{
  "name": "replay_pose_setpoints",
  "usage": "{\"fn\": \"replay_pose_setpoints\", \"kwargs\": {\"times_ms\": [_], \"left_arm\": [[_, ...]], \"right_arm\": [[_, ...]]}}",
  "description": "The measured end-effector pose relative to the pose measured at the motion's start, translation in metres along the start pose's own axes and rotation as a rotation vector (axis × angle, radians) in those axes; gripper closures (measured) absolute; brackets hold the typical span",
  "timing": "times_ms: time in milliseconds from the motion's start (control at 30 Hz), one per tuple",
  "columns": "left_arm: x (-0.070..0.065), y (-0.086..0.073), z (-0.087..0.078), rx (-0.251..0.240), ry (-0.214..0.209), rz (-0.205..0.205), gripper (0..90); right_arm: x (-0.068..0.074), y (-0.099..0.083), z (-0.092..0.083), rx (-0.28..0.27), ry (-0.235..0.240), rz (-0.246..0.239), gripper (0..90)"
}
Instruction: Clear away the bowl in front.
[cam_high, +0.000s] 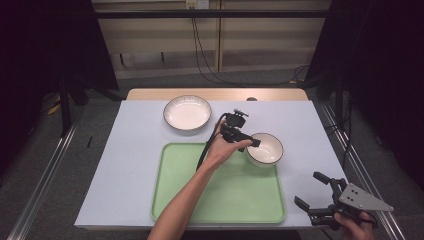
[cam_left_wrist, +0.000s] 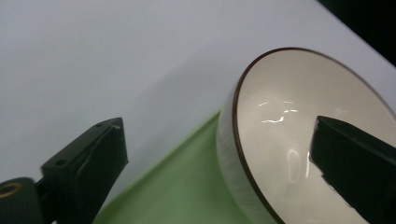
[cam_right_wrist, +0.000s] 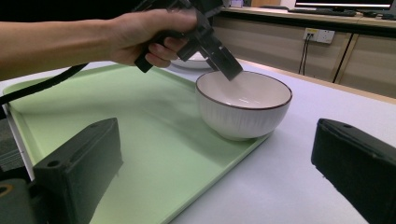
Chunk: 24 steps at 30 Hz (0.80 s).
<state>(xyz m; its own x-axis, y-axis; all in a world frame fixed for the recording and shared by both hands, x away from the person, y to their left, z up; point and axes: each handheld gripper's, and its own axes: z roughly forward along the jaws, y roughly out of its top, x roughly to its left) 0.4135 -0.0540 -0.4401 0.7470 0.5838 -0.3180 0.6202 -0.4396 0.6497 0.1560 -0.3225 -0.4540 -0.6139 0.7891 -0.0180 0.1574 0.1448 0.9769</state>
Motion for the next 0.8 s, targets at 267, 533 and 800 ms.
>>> {"fn": "replay_pose_setpoints", "kwargs": {"times_ms": [267,533,800], "left_arm": [[0.001,-0.013,-0.034,-0.133,0.087,0.039,3.5],[0.002,-0.036,-0.069,-0.217,0.182,0.102,3.5],[0.000,-0.060,-0.100,-0.245,0.223,0.115,3.5]], "right_arm": [[0.000,0.000,0.000,0.003,-0.008,-0.004,1.7],[0.000,0.000,0.001,0.003,-0.004,-0.005,1.7],[0.000,0.001,0.002,0.007,-0.004,-0.003,1.7]]}}
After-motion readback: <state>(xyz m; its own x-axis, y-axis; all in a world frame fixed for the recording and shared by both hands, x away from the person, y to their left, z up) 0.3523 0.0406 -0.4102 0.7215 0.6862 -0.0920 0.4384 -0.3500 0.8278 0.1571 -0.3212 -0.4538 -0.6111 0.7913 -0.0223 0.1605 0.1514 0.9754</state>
